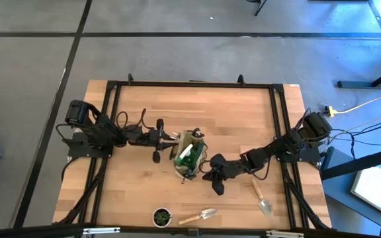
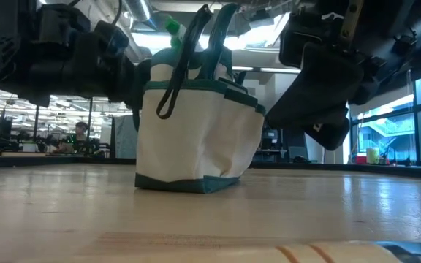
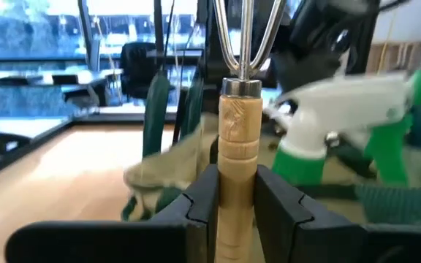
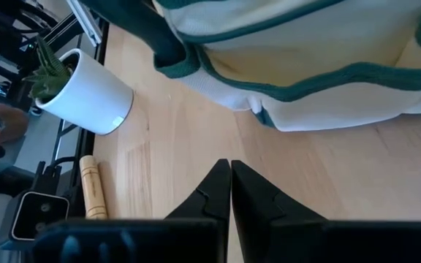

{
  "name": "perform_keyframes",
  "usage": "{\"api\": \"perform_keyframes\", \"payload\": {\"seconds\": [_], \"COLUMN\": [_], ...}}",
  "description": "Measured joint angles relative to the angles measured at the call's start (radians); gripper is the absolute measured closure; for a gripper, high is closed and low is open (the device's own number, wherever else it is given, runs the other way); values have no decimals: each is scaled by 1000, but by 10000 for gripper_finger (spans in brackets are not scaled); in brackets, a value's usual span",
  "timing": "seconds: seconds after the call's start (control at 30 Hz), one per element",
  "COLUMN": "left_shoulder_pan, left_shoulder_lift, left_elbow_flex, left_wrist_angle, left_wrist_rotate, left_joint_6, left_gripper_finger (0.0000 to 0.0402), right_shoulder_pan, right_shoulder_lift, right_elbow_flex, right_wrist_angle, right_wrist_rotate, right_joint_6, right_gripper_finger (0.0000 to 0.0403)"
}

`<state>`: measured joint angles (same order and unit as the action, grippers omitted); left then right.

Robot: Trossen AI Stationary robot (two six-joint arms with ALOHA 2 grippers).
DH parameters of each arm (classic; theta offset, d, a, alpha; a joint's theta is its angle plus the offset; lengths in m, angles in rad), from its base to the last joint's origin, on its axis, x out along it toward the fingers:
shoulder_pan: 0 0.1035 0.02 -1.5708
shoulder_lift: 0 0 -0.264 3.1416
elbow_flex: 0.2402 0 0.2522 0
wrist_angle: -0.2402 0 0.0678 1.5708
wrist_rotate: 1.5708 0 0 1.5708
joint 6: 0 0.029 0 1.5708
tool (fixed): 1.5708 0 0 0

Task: Pick & Place Garden tools in Gardening bag
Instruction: Put the brown hand rake into the side pocket of the green gardening bag

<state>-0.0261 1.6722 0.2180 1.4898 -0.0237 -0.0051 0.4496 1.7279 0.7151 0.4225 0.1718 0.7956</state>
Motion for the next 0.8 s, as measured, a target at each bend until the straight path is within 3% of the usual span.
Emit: {"api": "perform_keyframes", "payload": {"seconds": [0.47,0.8], "left_shoulder_pan": [-39,-66], "left_shoulder_lift": [-34,-42], "left_elbow_flex": [1,2], "left_wrist_angle": [75,71], "left_wrist_rotate": [82,70], "left_joint_6": [-15,15], "left_gripper_finger": [345,346], "right_shoulder_pan": [-2,-4], "right_shoulder_lift": [0,0], "right_elbow_flex": [0,0], "right_wrist_angle": [0,1], "right_wrist_rotate": [-3,-1], "right_joint_6": [6,32], "right_gripper_finger": [387,386]}}
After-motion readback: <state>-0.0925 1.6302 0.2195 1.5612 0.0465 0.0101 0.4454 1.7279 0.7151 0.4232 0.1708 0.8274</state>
